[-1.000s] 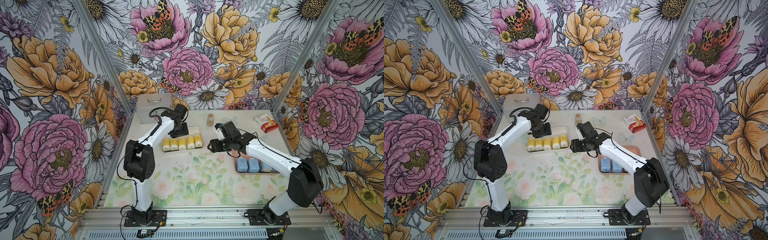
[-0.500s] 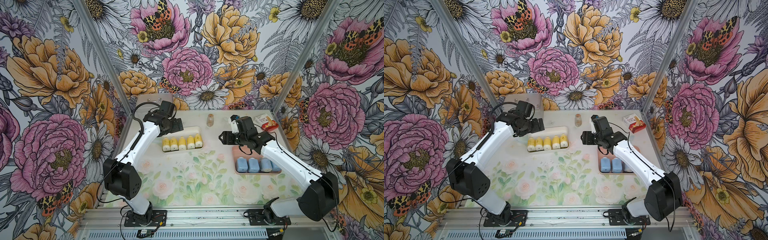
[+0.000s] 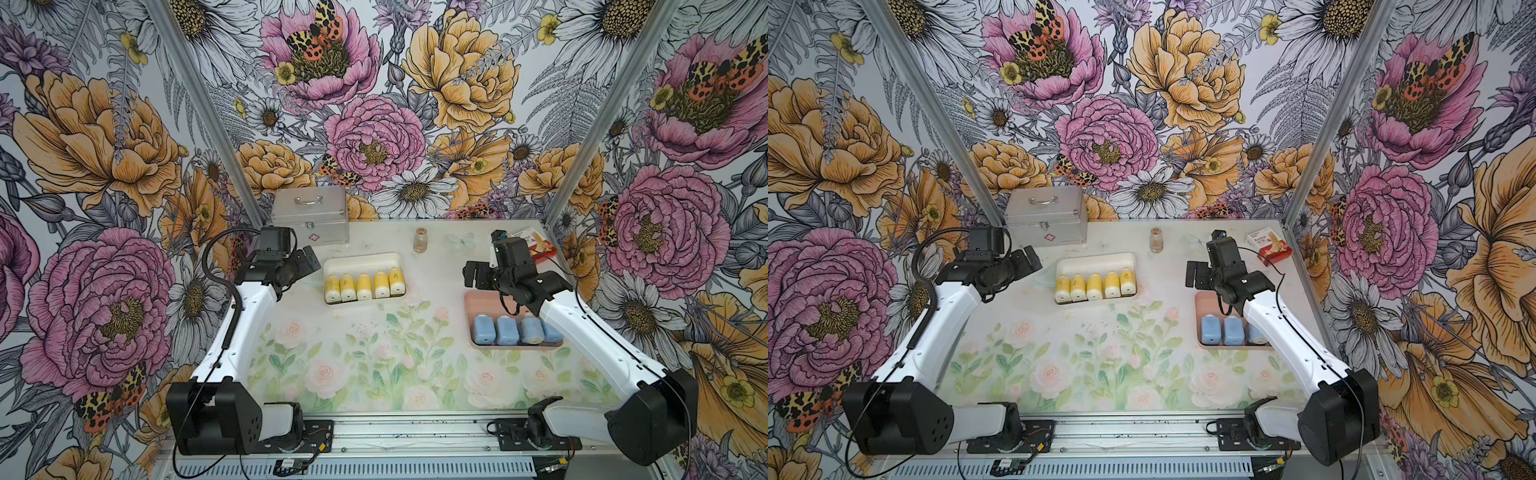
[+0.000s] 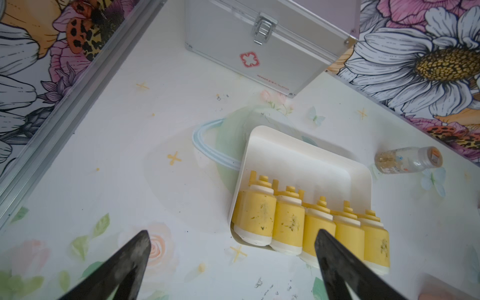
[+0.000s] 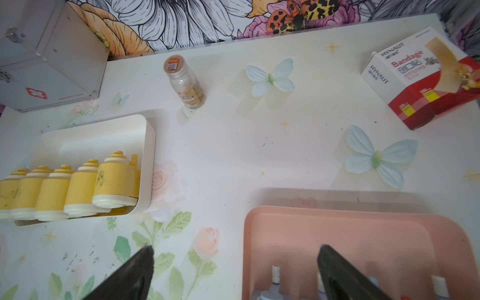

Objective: Place the pencil sharpeners by color into the storage box
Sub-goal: Place the pencil sharpener in the storage box, then reset both arms

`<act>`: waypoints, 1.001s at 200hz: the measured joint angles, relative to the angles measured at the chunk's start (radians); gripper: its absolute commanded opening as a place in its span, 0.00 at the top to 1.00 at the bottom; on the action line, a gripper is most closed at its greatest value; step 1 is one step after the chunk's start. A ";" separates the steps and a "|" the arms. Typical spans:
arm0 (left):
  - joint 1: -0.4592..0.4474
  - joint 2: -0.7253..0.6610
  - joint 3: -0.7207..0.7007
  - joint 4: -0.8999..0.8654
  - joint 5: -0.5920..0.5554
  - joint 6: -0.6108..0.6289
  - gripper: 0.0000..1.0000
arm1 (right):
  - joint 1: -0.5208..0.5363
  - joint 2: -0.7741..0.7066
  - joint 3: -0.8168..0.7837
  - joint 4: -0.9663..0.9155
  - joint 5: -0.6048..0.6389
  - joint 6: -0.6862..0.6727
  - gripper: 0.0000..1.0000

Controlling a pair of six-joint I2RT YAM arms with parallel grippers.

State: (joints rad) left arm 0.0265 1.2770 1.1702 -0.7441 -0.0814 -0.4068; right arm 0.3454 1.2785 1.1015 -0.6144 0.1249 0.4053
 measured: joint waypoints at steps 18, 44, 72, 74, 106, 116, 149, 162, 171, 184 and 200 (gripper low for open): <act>0.065 -0.048 -0.064 0.046 0.000 0.012 0.01 | -0.005 -0.007 -0.024 0.003 0.071 -0.012 0.00; 0.116 -0.104 -0.146 0.113 -0.009 0.045 0.01 | -0.023 -0.031 -0.084 0.032 0.137 -0.030 0.00; 0.122 -0.173 -0.243 0.222 -0.025 0.112 0.01 | -0.036 -0.083 -0.181 0.106 0.190 -0.052 0.00; 0.122 -0.177 -0.250 0.228 -0.025 0.114 0.01 | -0.037 -0.088 -0.188 0.112 0.193 -0.053 0.00; 0.122 -0.291 -0.451 0.457 -0.035 0.183 0.01 | -0.046 -0.139 -0.285 0.214 0.248 -0.072 0.00; 0.122 -0.327 -0.534 0.551 -0.032 0.199 0.01 | -0.050 -0.149 -0.311 0.249 0.259 -0.079 0.00; 0.121 -0.365 -0.760 0.809 -0.037 0.209 0.01 | -0.061 -0.164 -0.367 0.330 0.290 -0.092 0.00; 0.108 -0.338 -0.785 0.884 -0.062 0.212 0.01 | -0.073 -0.163 -0.378 0.365 0.301 -0.093 0.00; 0.096 -0.306 -0.785 0.930 -0.078 0.221 0.01 | -0.084 -0.160 -0.386 0.388 0.309 -0.093 0.00; 0.076 -0.257 -0.785 1.004 -0.102 0.232 0.01 | -0.100 -0.150 -0.399 0.426 0.317 -0.094 0.00; 0.062 -0.200 -0.786 1.079 -0.122 0.236 0.01 | -0.114 -0.135 -0.421 0.472 0.324 -0.098 0.00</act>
State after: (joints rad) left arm 0.0887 1.0771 0.3840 0.3351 -0.2031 -0.1711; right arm 0.2310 1.1435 0.6804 -0.1425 0.4492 0.3077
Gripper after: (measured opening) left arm 0.986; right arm 0.996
